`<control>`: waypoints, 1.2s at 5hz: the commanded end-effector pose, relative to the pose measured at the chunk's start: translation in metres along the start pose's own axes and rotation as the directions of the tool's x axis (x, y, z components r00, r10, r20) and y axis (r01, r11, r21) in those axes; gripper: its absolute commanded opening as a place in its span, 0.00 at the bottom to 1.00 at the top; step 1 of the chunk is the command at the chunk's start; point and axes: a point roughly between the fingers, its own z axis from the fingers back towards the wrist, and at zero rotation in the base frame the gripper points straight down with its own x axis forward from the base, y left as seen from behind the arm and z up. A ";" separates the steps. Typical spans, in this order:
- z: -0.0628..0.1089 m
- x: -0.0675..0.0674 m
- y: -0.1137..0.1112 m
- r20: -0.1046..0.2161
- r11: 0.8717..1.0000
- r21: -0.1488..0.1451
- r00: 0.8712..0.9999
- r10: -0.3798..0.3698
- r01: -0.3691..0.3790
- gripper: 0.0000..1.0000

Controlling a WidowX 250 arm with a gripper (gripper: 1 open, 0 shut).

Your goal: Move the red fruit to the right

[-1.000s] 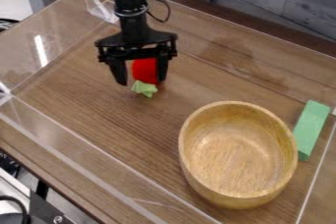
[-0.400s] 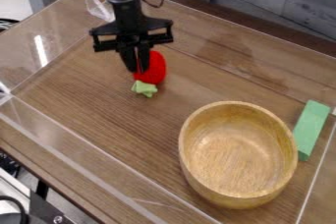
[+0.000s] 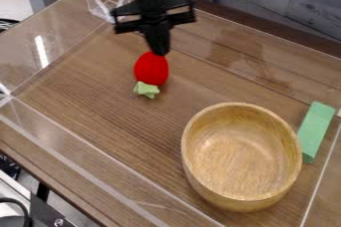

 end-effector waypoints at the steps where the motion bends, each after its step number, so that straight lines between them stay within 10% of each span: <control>1: 0.021 0.010 -0.030 0.053 0.999 -0.041 0.998 -0.015 0.017 0.00; 2: 0.012 0.009 -0.027 0.058 1.000 -0.026 0.998 -0.002 0.004 0.00; 3: 0.006 0.009 -0.020 0.063 1.000 -0.013 0.998 0.015 -0.014 1.00; 4: 0.002 0.007 -0.019 0.063 1.000 -0.002 0.998 0.005 -0.005 0.00; 6: -0.003 0.001 -0.019 0.059 1.000 0.012 0.998 -0.015 0.015 0.00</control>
